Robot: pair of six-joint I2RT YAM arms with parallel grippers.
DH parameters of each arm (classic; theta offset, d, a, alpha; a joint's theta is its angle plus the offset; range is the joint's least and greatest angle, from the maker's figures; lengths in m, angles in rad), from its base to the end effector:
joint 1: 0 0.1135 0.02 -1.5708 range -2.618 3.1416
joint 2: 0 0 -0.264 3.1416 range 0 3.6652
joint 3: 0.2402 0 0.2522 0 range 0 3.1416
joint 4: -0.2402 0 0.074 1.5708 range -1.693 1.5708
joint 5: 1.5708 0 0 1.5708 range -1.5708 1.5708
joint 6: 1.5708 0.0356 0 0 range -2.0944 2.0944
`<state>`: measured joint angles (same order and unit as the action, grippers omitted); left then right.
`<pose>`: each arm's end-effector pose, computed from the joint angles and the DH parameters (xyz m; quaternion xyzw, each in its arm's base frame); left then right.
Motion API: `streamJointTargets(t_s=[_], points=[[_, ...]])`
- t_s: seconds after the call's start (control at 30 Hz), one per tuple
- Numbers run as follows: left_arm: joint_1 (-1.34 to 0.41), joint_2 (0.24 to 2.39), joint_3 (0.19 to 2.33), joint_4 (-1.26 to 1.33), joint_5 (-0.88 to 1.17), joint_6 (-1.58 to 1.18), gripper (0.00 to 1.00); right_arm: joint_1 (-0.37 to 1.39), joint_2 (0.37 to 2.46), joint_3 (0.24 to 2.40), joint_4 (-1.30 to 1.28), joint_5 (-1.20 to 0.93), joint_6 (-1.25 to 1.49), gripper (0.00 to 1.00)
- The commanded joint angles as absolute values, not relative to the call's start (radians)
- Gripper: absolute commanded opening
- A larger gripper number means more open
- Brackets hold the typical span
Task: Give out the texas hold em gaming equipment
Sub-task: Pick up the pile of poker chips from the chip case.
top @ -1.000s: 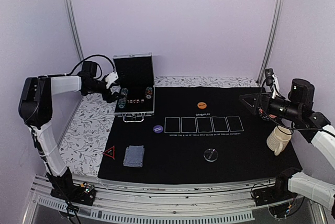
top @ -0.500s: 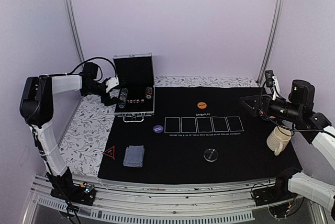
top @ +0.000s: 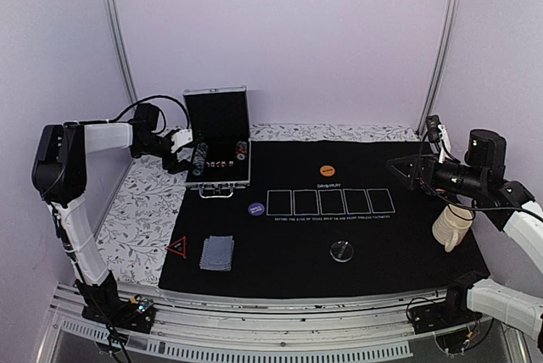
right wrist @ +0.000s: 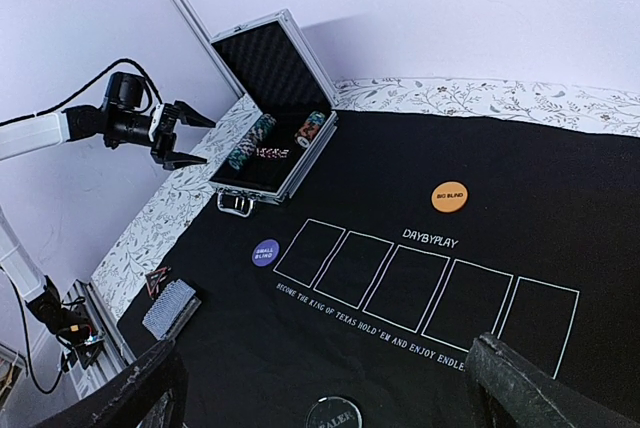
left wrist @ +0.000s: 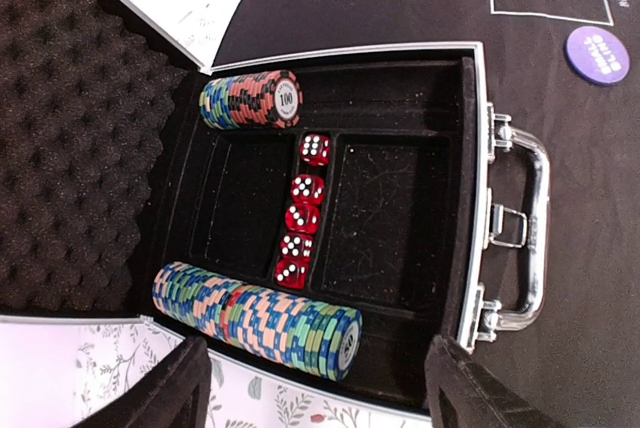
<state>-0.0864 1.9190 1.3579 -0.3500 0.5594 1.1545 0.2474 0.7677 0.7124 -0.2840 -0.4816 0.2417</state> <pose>0.4101 -0.0545 0.1998 0.6014 0.6878 -0.0664 0.4009 0.1680 0.0594 0.3081 -0.1400 0.7924 0.3247 0.4971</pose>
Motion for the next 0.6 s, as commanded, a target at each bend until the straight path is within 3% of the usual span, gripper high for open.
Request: streamJointTargets(t_s=[0.0,0.3,0.57], points=[[-0.075,1.932,1.347,-0.351,0.554,1.164,0.75,0.244,0.770,0.707,-0.284,-0.490,0.227,0.99],[-0.095,1.940,1.301,-0.229,0.445,1.155,0.66,0.243,0.783,0.712,-0.284,-0.492,0.222,0.99],[-0.113,1.998,1.317,-0.222,0.405,1.171,0.70,0.244,0.786,0.716,-0.289,-0.497,0.218,0.99]])
